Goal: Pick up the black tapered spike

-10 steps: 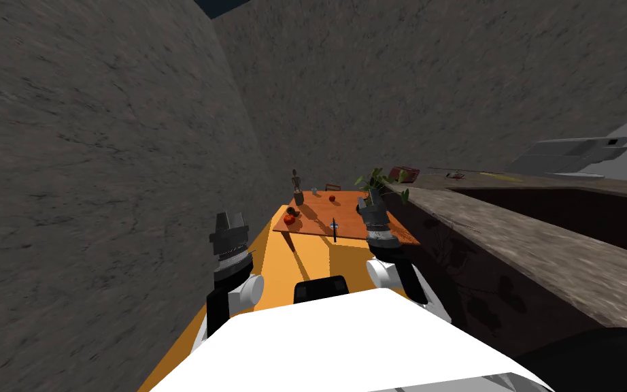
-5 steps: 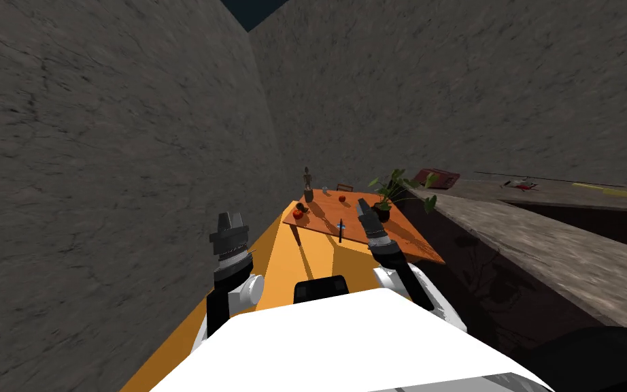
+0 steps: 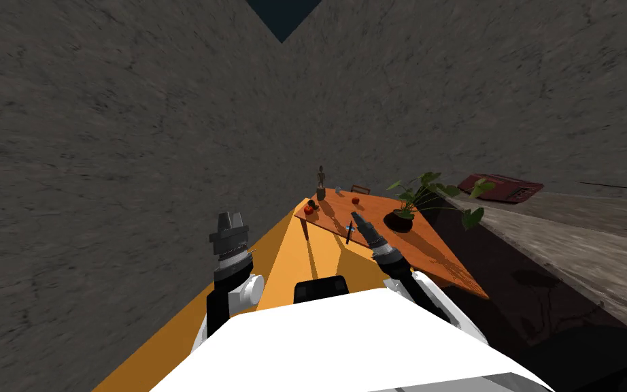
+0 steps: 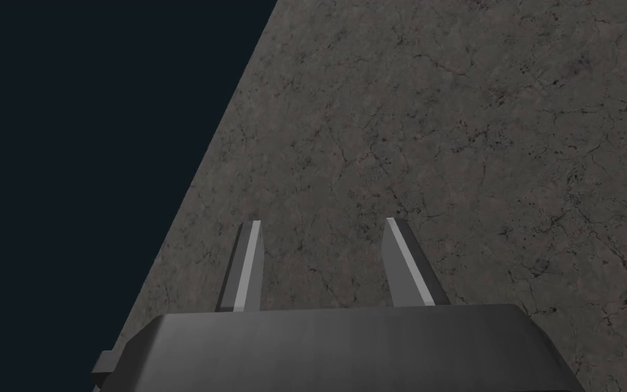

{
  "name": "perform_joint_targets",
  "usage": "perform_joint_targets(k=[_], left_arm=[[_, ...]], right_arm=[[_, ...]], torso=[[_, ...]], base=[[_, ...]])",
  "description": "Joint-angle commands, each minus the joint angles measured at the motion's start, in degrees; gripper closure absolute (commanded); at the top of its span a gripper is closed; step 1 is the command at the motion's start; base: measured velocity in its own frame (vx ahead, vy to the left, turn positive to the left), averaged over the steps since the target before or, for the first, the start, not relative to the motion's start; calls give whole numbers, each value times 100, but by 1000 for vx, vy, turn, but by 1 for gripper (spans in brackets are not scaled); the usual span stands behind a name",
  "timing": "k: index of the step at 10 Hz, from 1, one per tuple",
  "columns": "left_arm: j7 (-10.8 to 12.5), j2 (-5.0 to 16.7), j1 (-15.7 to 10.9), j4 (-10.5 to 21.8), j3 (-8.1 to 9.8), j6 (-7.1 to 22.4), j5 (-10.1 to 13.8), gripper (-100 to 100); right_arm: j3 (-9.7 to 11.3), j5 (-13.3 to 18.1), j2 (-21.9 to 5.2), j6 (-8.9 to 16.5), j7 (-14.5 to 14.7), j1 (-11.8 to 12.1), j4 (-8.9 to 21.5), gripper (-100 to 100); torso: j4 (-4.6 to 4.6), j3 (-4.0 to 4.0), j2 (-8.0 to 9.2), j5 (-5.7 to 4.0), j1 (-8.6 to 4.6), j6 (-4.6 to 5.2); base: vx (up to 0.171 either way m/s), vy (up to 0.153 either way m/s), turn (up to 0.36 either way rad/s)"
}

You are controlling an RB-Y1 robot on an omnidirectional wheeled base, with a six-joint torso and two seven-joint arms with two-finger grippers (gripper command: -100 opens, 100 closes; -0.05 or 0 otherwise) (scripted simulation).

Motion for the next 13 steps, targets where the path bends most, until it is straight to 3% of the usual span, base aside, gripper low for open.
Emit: perform_joint_targets(k=[1, 5, 7, 10, 12, 13], left_arm=[[0, 0, 0, 0, 0, 0, 0, 0], [0, 0, 0, 0, 0, 0, 0, 0], [0, 0, 0, 0, 0, 0, 0, 0], [0, 1, 1, 0, 1, 0, 0, 0], [0, 1, 2, 0, 1, 0, 0, 0], [0, 1, 2, 0, 1, 0, 0, 0]], right_arm=[[50, 286, -197, 17, 277, 133, 187, -100], [74, 842, -500, -4, 617, 366, 475, -100], [112, 1233, -803, -16, 966, 602, 807, -100], [136, 1607, -953, -17, 1143, 718, 991, -100], [197, 2003, -1246, -13, 1495, 944, 1381, -100], [197, 2138, -1246, -13, 1495, 944, 1389, -100]], torso=[[0, 0, 0, 0, 0, 0], [-1, -2, -4, -2, -7, 0], [-2, -6, -10, 0, -2, 0], [-3, -9, -16, -1, -3, 2], [-4, -12, -21, 0, -4, 4], [-5, -13, -23, -2, -10, 3]], base=[[-54, -48, 366], [-44, -35, 410], [-38, -28, 474], [-24, -23, 283], [-11, -27, 376], [-7, -30, 354]])
